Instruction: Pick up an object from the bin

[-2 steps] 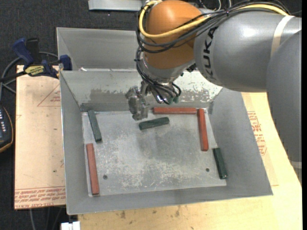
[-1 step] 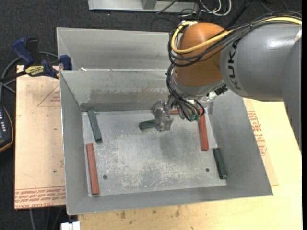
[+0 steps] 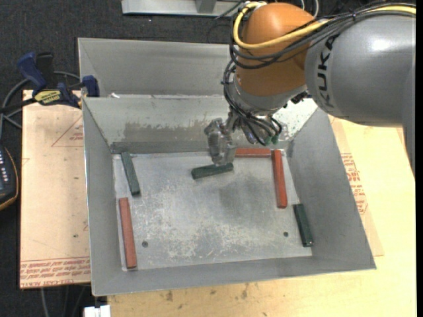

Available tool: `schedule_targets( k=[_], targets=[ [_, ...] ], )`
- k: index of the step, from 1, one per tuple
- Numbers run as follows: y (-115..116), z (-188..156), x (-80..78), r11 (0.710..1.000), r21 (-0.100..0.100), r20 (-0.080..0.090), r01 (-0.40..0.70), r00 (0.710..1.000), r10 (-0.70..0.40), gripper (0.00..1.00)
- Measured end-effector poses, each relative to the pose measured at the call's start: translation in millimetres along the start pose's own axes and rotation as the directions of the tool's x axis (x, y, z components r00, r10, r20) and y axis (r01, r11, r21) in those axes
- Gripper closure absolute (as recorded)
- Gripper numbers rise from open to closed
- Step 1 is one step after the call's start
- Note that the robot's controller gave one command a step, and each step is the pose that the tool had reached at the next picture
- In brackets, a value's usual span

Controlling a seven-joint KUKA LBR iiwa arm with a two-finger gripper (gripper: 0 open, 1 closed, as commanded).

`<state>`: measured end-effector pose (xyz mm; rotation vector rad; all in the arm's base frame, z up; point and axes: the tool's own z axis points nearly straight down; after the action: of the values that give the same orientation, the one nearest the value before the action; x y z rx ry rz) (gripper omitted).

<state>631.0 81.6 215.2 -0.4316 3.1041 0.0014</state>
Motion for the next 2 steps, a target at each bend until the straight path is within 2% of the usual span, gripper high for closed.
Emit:
schedule_targets(
  k=[1, 2],
  targets=[
    [101, 73, -36.9, 0.997, -0.004, -0.006, -0.071, 0.997, 0.071, 1.0],
    [172, 64, -20.7, 0.915, -0.002, -0.008, -0.404, 0.915, 0.404, 1.0]
  ],
)
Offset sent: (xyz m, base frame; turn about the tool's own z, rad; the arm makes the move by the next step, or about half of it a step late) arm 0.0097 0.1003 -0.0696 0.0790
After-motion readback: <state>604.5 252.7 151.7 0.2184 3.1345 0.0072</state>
